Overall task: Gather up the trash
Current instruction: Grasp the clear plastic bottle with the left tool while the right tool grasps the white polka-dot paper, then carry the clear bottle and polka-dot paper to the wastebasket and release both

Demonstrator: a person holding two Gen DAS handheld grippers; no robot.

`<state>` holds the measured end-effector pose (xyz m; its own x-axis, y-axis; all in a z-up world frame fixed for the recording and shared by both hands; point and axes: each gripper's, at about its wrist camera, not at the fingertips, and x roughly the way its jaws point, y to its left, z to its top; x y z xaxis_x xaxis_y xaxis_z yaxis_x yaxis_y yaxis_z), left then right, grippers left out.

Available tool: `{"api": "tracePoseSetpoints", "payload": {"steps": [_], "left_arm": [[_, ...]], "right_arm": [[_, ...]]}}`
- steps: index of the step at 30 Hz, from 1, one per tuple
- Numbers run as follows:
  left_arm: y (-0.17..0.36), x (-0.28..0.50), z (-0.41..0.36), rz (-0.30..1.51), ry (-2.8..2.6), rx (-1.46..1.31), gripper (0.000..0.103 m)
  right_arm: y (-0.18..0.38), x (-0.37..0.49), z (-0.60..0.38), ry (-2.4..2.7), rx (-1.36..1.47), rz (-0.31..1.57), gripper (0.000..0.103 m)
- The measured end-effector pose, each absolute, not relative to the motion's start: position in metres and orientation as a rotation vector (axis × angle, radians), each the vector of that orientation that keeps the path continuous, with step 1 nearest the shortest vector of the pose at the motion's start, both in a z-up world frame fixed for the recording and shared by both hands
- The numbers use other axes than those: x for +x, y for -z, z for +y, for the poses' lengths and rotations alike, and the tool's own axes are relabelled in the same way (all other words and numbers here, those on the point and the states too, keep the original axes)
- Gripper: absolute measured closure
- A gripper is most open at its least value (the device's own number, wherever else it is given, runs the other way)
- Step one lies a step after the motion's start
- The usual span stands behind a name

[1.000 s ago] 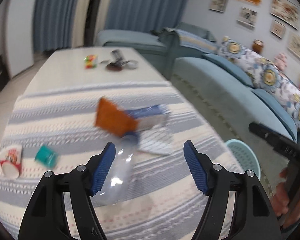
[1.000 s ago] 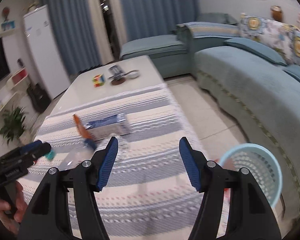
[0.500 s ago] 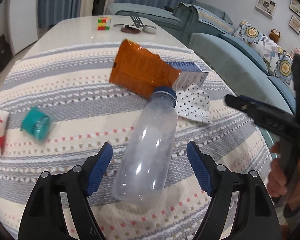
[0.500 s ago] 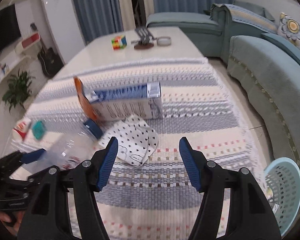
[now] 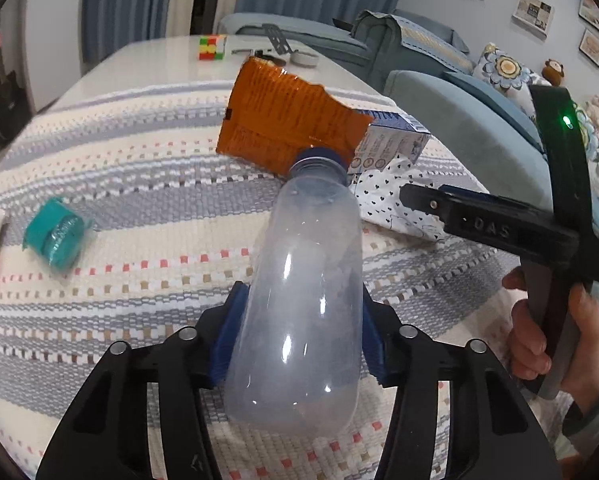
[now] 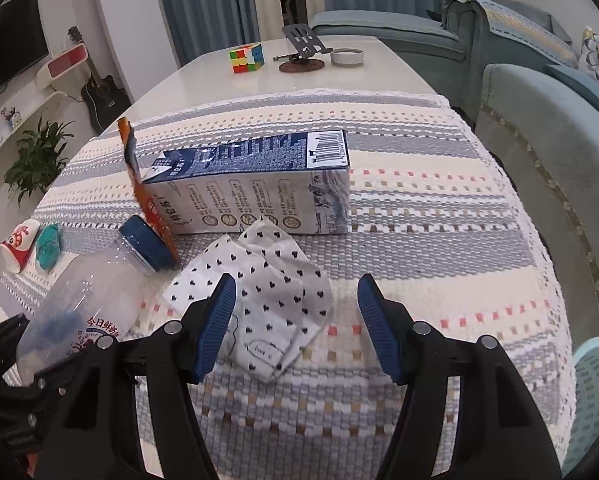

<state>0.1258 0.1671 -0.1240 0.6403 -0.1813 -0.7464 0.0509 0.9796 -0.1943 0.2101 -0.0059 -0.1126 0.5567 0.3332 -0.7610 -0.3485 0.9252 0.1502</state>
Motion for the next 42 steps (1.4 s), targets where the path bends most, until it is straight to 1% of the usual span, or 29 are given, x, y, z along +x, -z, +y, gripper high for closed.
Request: {"api": "tracePoseSetpoints", "payload": {"steps": [7,8,9,10,12,13,14,17,23,27,31,34,38,42], "left_arm": [[0.120,0.121,0.166,0.830,0.112,-0.144,0.057],[0.120,0.121,0.165,0.828,0.109,-0.140,0.057],[0.119,0.121,0.164,0.825,0.104,-0.136,0.057],[0.119,0.121,0.164,0.823,0.100,-0.134,0.057],[0.119,0.121,0.165,0.819,0.096,-0.138,0.058],[0.118,0.119,0.166,0.815,0.094,-0.141,0.058],[0.118,0.118,0.167,0.813,0.092,-0.142,0.058],[0.117,0.117,0.168,0.804,0.089,-0.150,0.058],[0.105,0.099,0.172,0.708,0.131,-0.172,0.058],[0.097,0.094,0.172,0.702,0.173,-0.250,0.058],[0.064,0.085,0.158,0.650,0.221,-0.260,0.058],[0.035,0.081,0.132,0.614,0.282,-0.242,0.058],[0.003,0.076,0.078,0.578,0.376,-0.187,0.058],[-0.015,0.075,0.022,0.571,0.452,-0.126,0.058]], "right_arm": [[0.121,0.221,-0.001,-0.405,-0.043,0.947,0.043],[0.120,0.219,0.002,-0.405,-0.059,0.938,0.047],[0.120,0.216,0.005,-0.421,-0.068,0.932,0.067],[0.120,0.213,0.009,-0.442,-0.087,0.931,0.074],[0.119,0.207,0.016,-0.464,-0.126,0.913,0.085],[0.117,0.203,0.019,-0.469,-0.141,0.899,0.087],[0.116,0.201,0.019,-0.473,-0.145,0.887,0.091],[0.110,0.191,0.017,-0.494,-0.138,0.843,0.097],[0.096,0.169,0.005,-0.505,-0.146,0.809,0.099],[0.064,0.155,-0.021,-0.468,-0.106,0.756,0.099],[0.029,0.138,-0.056,-0.370,-0.079,0.710,0.099],[0.003,0.114,-0.096,-0.284,-0.043,0.660,0.099],[-0.016,0.085,-0.142,-0.161,-0.038,0.620,0.099],[-0.028,0.057,-0.192,-0.052,-0.041,0.606,0.099]]}}
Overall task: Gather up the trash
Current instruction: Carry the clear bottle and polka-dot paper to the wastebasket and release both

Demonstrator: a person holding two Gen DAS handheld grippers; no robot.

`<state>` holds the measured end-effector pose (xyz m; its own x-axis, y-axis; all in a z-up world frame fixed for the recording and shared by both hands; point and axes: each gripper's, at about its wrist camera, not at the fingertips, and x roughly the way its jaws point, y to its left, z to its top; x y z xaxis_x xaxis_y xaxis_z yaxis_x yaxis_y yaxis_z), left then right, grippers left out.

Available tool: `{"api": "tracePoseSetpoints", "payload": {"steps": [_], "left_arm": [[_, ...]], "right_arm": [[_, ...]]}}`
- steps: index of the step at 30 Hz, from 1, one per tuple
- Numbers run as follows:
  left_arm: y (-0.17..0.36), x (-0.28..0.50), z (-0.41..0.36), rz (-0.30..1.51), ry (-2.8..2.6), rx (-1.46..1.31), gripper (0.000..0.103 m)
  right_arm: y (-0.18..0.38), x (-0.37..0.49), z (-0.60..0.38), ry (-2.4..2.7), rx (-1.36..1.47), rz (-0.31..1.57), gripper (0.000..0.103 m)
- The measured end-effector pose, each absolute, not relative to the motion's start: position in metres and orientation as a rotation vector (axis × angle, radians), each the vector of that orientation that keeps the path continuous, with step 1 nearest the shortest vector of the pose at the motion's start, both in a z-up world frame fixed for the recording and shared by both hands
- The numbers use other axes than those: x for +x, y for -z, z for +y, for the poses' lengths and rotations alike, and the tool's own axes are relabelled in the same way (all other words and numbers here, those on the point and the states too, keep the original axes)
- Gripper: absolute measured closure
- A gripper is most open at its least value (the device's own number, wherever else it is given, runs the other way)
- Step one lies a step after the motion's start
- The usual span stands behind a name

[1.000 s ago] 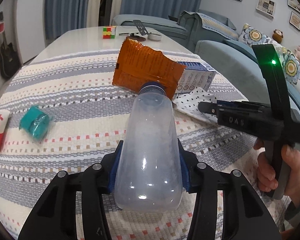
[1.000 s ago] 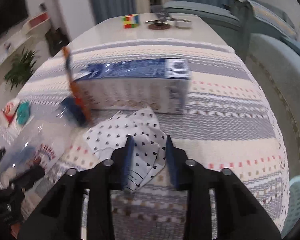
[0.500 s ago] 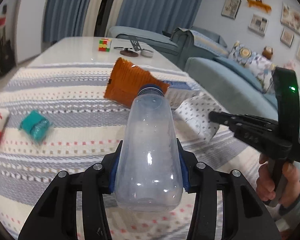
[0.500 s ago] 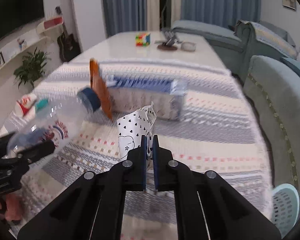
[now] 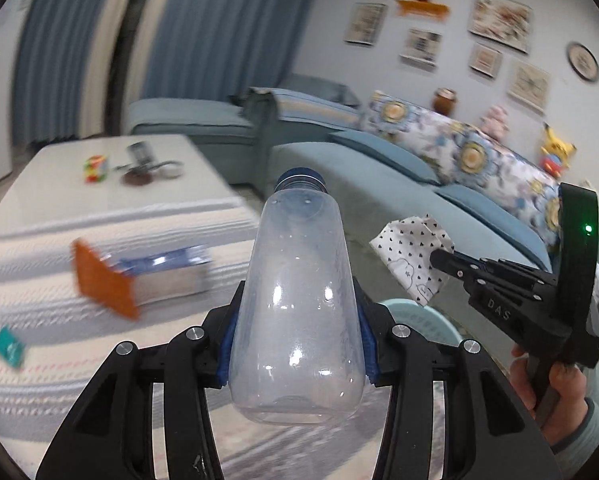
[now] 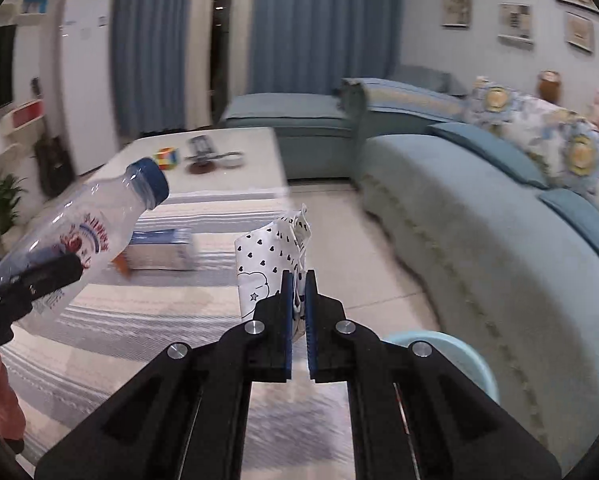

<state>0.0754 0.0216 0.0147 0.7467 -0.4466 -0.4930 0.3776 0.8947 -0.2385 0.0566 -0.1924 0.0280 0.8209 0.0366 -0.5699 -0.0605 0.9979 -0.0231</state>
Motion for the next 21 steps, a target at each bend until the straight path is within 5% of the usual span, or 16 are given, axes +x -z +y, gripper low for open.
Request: {"api": "tracePoseSetpoints", "payload": {"steps": [10,21], "left_arm": [[-0.005,0.102,-0.110,0.697,0.605,-0.021,0.058],[0.091,0.104,-0.195,0.921,0.692,0.107,0.058]], "right_arm": [[0.002,0.011,-0.320,0.187,0.088,0.637,0.099],[0.101,-0.008,-0.367,0.323,0.216,0.775,0.099]]}}
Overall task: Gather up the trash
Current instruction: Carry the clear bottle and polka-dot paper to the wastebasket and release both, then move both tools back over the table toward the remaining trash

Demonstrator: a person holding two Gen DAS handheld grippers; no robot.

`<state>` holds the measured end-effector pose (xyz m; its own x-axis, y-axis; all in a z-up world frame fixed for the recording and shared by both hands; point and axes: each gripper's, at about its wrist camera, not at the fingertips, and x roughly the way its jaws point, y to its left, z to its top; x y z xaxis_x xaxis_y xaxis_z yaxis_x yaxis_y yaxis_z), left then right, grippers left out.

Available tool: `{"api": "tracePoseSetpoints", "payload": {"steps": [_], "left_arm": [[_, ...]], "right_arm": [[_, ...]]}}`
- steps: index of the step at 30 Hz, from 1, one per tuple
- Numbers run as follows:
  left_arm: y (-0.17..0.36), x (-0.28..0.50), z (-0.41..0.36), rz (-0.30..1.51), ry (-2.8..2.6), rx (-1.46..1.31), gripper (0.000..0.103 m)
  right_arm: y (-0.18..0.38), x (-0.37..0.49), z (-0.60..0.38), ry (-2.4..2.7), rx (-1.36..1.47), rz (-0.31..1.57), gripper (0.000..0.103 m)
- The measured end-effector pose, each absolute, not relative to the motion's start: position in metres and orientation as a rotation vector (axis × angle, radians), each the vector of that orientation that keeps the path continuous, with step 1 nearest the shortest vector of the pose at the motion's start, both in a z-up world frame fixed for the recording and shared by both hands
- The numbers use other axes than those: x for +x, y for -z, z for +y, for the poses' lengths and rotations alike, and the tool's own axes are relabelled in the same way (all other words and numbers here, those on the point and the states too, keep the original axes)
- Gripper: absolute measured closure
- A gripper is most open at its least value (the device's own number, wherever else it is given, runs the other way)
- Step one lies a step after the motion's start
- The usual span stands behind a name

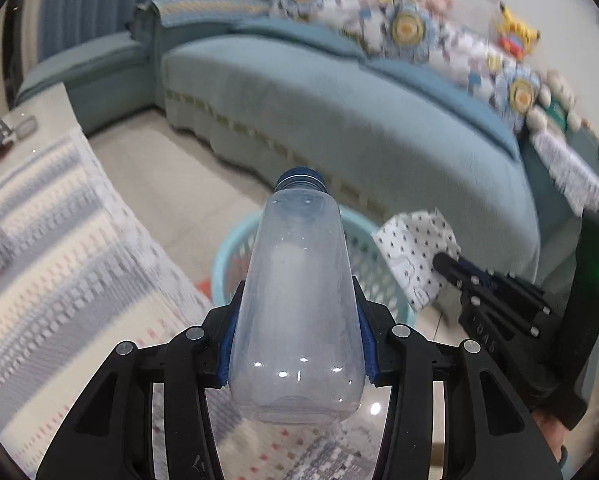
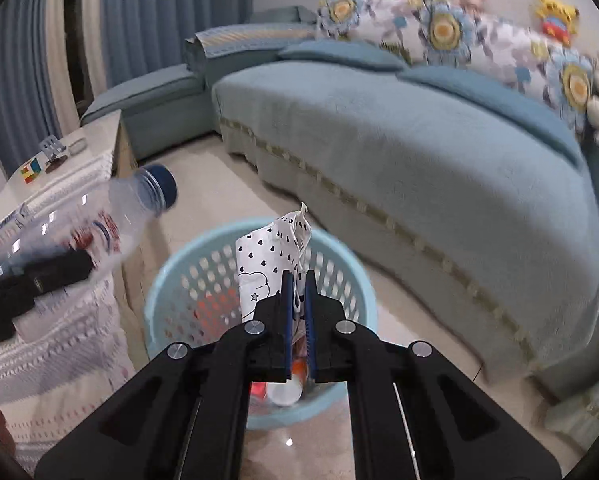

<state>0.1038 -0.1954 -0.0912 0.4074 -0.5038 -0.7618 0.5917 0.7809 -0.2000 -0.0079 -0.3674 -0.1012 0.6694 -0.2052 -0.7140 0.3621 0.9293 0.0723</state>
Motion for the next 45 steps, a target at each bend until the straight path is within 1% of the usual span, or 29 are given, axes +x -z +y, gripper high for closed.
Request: {"api": "tracePoseSetpoints", "payload": {"steps": [5,8,9,11,12,15,20,26,31,35,37,39,40,41,42,44,45], "left_arm": [[0.113,0.102,-0.200,0.957,0.698,0.165,0.058],[0.119,0.105,-0.199,0.965,0.697,0.174,0.057],[0.120,0.107,-0.198,0.968,0.694,0.171,0.054],[0.121,0.109,-0.197,0.972,0.672,0.170,0.040],[0.119,0.109,-0.196,0.964,0.676,0.162,0.040],[0.115,0.110,-0.194,0.954,0.664,0.160,0.040],[0.114,0.111,-0.191,0.957,0.656,0.159,0.040],[0.103,0.107,-0.188,0.924,0.661,0.145,0.040],[0.078,0.101,-0.176,0.866,0.655,0.093,0.040],[0.035,0.093,-0.148,0.758,0.626,0.035,0.040],[0.016,0.088,-0.130,0.720,0.608,0.001,0.040],[-0.005,0.078,-0.099,0.672,0.573,-0.034,0.040],[-0.014,0.074,-0.084,0.653,0.551,-0.043,0.040],[-0.022,0.071,-0.067,0.632,0.525,-0.054,0.040],[-0.028,0.068,-0.051,0.617,0.501,-0.067,0.040],[-0.040,0.064,-0.013,0.591,0.444,-0.097,0.040],[-0.045,0.062,0.004,0.581,0.413,-0.108,0.039]], "right_arm": [[0.144,-0.008,-0.370,0.319,0.319,0.843,0.099],[0.155,-0.006,-0.369,0.316,0.344,0.859,0.098],[0.158,-0.005,-0.369,0.311,0.350,0.862,0.098],[0.162,-0.003,-0.371,0.310,0.367,0.870,0.096],[0.163,-0.002,-0.373,0.309,0.382,0.874,0.092],[0.167,-0.003,-0.379,0.297,0.442,0.878,0.085],[0.169,-0.010,-0.388,0.307,0.493,0.868,0.085],[0.161,-0.014,-0.384,0.311,0.474,0.859,0.085],[0.127,-0.010,-0.366,0.274,0.419,0.814,0.085],[0.079,-0.007,-0.338,0.215,0.350,0.744,0.085],[0.051,-0.005,-0.320,0.154,0.345,0.701,0.083],[0.030,-0.003,-0.304,0.120,0.332,0.669,0.074],[0.015,-0.001,-0.291,0.087,0.321,0.645,0.071],[0.006,0.000,-0.282,0.067,0.310,0.629,0.064],[-0.007,0.001,-0.265,0.036,0.288,0.604,0.060],[-0.026,0.004,-0.240,-0.009,0.246,0.577,0.059],[-0.034,0.007,-0.225,-0.033,0.226,0.567,0.055]]}}
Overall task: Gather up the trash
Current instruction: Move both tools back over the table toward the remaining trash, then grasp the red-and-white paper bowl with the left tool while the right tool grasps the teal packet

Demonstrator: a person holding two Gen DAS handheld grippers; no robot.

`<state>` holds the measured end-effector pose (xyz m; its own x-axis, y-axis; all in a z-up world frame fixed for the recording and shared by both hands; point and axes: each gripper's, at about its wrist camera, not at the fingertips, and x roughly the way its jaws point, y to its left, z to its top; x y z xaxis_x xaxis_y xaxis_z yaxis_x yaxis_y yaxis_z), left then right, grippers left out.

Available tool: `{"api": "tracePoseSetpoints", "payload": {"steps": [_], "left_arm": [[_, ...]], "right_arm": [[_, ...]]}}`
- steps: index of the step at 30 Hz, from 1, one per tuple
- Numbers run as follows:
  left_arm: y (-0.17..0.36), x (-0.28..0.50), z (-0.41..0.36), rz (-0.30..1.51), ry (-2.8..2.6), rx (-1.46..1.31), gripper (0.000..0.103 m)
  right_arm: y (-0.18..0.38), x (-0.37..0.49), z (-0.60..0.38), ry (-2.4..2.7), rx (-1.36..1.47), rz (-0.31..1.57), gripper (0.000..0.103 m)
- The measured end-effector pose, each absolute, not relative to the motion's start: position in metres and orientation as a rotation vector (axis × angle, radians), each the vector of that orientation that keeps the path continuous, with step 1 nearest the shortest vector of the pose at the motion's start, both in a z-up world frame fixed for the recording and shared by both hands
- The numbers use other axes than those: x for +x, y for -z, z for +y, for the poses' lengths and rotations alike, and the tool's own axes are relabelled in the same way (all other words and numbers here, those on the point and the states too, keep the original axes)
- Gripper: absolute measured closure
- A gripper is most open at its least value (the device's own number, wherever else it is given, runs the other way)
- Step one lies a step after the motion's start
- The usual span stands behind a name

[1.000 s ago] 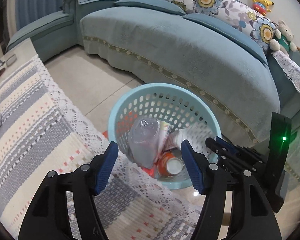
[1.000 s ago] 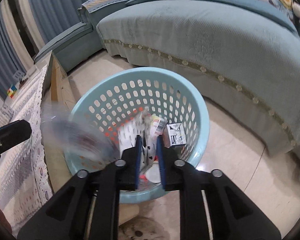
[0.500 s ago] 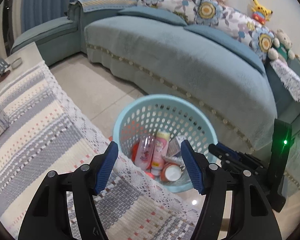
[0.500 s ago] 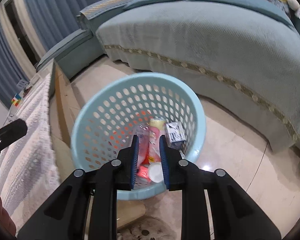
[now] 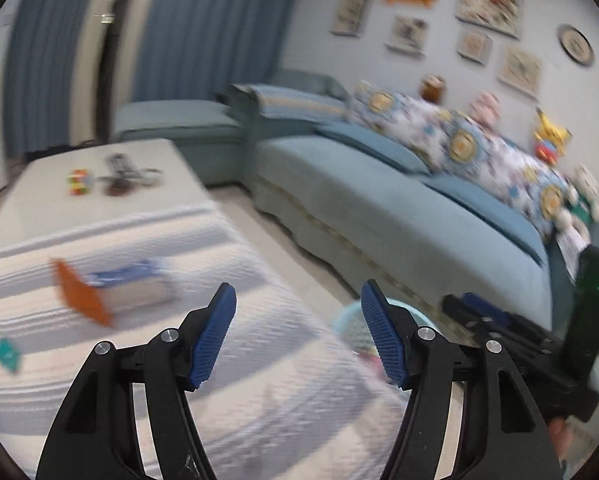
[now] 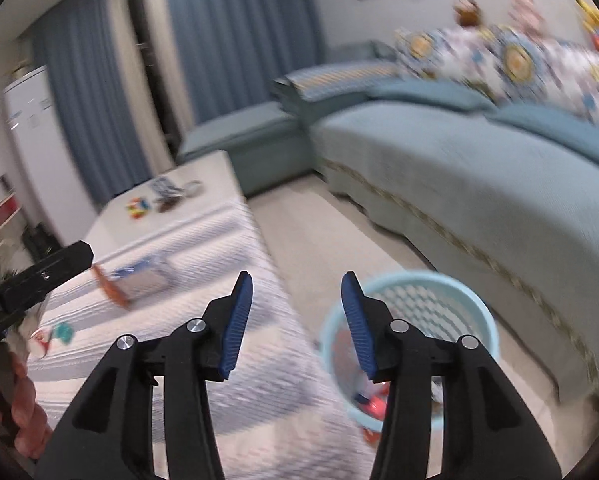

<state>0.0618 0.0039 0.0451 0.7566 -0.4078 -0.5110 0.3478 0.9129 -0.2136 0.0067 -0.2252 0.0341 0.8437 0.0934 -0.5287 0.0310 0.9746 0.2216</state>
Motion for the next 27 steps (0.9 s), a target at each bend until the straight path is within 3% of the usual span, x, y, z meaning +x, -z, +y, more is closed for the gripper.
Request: {"api": "tracePoseSetpoints", "payload": {"steps": [3,7,14,17,27], "left_arm": [[-0.055,0.055,0.066,0.550,0.281,-0.129,0.030],[-0.055,0.049,0.153,0.536,0.025,-0.175,0.019],[-0.027,0.034,0.284,0.582,-0.354,-0.242,0.016],[-0.006,0.031,0.330,0.632,-0.421,-0.328,0.016],[0.071,0.052,0.396,0.729,-0.500,-0.438,0.016]], "right_arm": [[-0.053,0.013,-0.180,-0.127,0.178,0.536,0.038],[-0.063,0.022,-0.109,-0.287,0.081,0.530,0.038],[-0.052,0.058,-0.005,-0.465,-0.008,0.592,0.033],[-0.042,0.070,0.027,-0.524,-0.011,0.619,0.025],[0.027,0.118,0.138,-0.677,-0.042,0.749,0.025]]}}
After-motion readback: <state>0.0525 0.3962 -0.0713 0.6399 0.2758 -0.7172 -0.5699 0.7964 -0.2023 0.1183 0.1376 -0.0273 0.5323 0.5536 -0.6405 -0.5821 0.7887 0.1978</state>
